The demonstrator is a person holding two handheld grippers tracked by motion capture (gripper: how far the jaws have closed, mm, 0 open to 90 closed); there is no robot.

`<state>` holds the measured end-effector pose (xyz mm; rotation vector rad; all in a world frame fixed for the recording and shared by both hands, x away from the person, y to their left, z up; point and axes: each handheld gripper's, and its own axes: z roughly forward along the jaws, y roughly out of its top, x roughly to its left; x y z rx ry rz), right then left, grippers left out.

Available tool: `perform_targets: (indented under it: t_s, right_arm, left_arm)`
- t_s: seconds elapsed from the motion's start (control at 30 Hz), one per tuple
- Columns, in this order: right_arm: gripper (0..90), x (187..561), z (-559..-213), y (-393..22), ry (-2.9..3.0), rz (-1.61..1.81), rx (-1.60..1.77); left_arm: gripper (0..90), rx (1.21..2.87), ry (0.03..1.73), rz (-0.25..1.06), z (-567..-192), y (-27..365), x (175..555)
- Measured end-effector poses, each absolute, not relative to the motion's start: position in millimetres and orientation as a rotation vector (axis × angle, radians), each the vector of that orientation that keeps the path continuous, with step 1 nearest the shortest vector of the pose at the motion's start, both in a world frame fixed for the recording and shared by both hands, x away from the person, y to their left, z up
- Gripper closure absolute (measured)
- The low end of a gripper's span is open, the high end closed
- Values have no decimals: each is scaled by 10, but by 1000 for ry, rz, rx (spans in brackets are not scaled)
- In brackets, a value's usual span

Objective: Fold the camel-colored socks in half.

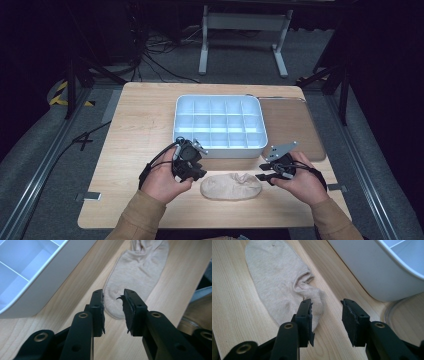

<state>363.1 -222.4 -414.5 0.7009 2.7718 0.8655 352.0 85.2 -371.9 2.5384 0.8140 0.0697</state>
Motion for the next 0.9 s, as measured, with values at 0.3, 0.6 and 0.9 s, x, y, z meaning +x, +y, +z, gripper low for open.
perform_targets:
  t_s: [0.3, 0.6, 0.9]
  right_arm:
    - [596, 3598, -4172, -2181, 2782, 875, 696]
    - [589, 3596, -4206, -2164, 2790, 883, 695]
    - [571, 3588, -4231, -2127, 2802, 876, 701]
  left_arm:
    - [664, 2517, 957, -94, -3999, 910, 3706]
    - [668, 2473, 1070, -179, -4144, 934, 3719]
    - [691, 2506, 1117, -227, -4306, 850, 3714]
